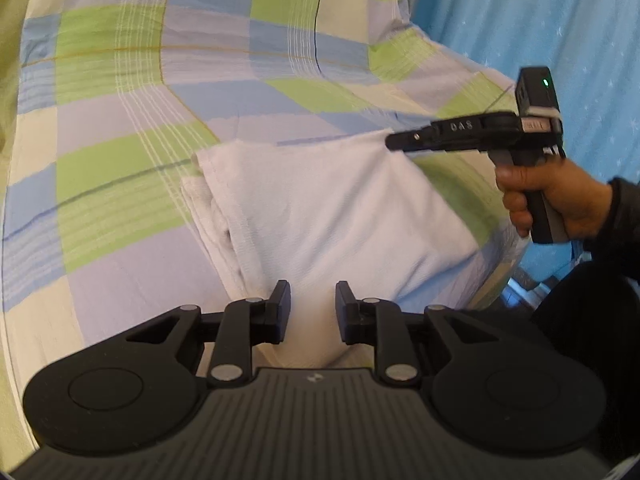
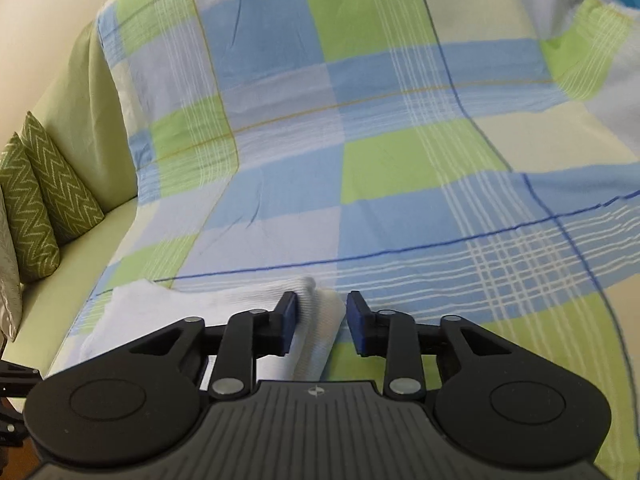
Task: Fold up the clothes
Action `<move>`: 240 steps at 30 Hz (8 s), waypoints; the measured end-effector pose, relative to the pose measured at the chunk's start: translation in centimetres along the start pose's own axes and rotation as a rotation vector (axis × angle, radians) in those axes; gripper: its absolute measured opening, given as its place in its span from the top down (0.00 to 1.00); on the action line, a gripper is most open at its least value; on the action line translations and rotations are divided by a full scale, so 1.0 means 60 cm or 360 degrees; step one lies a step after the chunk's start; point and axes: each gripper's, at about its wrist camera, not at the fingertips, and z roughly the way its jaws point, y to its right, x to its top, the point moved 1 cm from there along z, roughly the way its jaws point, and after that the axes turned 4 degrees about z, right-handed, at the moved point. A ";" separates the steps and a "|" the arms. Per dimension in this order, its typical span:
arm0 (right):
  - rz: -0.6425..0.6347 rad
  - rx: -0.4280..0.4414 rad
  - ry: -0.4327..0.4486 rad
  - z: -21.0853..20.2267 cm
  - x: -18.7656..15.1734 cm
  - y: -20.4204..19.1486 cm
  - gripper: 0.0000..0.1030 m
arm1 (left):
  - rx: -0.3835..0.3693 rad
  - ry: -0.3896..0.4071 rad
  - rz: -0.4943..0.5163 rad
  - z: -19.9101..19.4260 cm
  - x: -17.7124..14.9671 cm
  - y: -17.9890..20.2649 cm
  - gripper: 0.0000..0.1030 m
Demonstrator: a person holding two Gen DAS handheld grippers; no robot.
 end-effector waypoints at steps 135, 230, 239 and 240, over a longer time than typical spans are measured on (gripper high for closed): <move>-0.1861 -0.0616 0.0069 -0.103 -0.142 -0.218 0.96 | 0.0663 0.0134 0.2124 0.056 0.025 0.189 0.94; -0.0431 -0.2290 -0.0508 -0.898 -0.608 0.152 0.93 | -0.1026 0.1066 0.2955 0.193 -0.064 1.092 0.97; -0.0309 -0.2386 -0.0461 -0.947 -0.618 0.148 0.76 | -0.1059 0.0955 0.2813 0.197 -0.021 1.059 0.91; -0.0282 -0.2414 -0.0448 -0.955 -0.619 0.150 0.76 | -0.1060 0.0941 0.2771 0.197 -0.010 1.057 0.90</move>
